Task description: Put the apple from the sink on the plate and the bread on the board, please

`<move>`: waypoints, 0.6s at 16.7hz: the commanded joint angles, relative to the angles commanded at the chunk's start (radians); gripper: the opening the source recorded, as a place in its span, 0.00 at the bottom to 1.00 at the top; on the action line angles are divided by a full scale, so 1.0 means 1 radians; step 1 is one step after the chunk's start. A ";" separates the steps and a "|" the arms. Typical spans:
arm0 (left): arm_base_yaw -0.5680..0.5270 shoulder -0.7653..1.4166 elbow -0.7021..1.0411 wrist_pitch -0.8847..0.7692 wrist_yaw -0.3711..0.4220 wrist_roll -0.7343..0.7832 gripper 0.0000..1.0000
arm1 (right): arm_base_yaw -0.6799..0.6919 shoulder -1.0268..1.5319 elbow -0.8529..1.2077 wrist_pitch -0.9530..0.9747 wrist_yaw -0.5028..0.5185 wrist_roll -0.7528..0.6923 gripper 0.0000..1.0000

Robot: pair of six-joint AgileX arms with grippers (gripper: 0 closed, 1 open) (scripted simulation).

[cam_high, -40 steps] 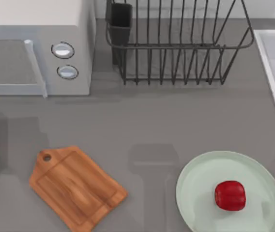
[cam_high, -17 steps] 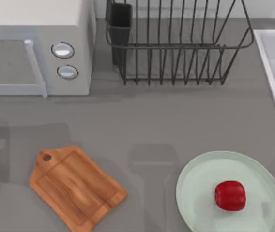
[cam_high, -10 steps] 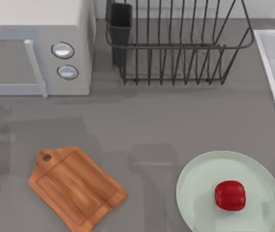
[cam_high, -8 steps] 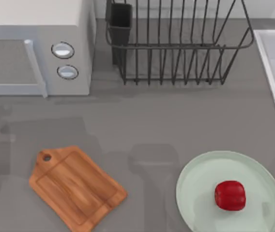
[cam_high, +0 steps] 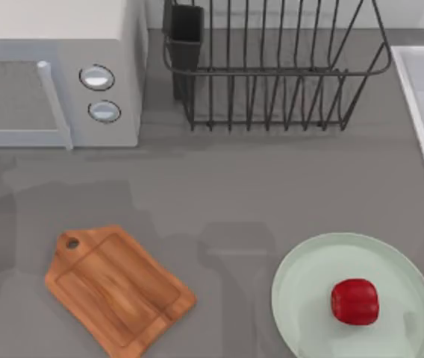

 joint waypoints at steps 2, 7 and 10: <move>-0.007 0.005 -0.021 0.009 -0.021 -0.157 0.00 | 0.000 0.000 0.000 0.000 0.000 0.000 1.00; -0.045 0.029 -0.099 0.018 -0.094 -0.683 0.00 | 0.000 0.000 0.000 0.000 0.000 0.000 1.00; -0.079 0.046 -0.149 0.012 -0.145 -1.057 0.00 | 0.000 0.000 0.000 0.000 0.000 0.000 1.00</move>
